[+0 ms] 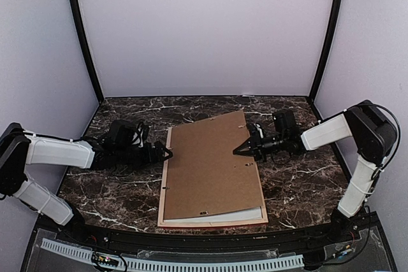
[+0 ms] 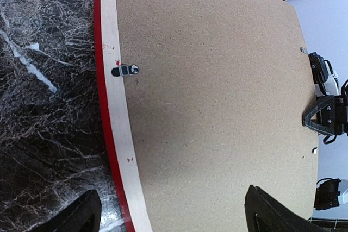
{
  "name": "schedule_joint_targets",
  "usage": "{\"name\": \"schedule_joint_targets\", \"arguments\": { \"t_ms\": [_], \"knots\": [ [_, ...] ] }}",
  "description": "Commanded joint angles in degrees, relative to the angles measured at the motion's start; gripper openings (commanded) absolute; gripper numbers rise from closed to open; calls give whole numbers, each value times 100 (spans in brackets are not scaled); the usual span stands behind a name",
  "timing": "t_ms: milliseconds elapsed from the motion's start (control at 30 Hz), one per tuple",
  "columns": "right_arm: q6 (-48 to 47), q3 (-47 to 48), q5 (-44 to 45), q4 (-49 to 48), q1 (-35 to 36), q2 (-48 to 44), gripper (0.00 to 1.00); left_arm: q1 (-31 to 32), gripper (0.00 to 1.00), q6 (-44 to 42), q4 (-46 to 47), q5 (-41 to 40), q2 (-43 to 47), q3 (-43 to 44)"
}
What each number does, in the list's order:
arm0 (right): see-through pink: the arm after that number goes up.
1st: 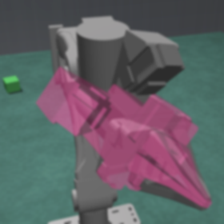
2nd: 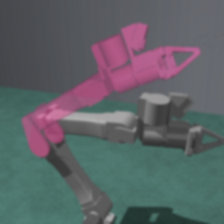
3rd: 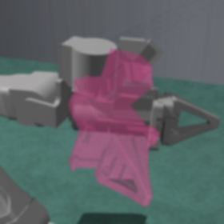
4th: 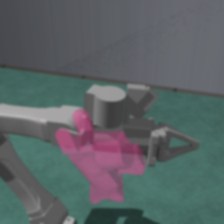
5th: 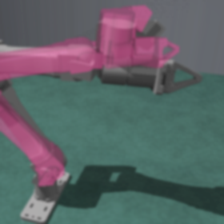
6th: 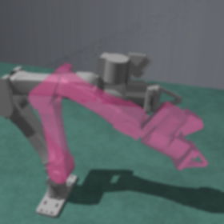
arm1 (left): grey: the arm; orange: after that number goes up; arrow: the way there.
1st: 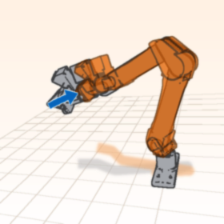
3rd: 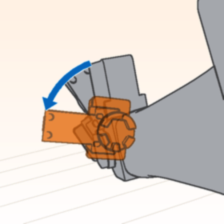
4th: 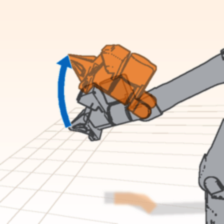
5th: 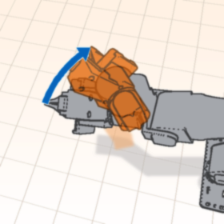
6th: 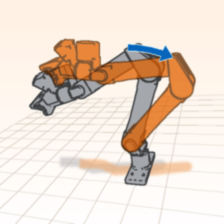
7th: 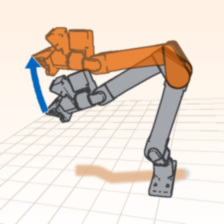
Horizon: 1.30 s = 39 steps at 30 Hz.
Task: Put the photo into the frame
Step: Place the backboard on the frame body.
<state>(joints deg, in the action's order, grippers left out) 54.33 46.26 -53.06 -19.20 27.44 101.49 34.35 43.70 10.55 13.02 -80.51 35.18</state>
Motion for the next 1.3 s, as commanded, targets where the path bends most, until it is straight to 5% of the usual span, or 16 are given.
{"name": "schedule_joint_targets", "arguments": {
  "t_ms": [0, 1267],
  "knots": [
    [-205, 215, -82, -10, 75, -19, 8, -8, 95, -105, -60, 26, 156, 108],
    [94, -48, 76, -71, 307, -369, 1, 197, 93, 180, 384, -44, -552, -55]
  ]
}}
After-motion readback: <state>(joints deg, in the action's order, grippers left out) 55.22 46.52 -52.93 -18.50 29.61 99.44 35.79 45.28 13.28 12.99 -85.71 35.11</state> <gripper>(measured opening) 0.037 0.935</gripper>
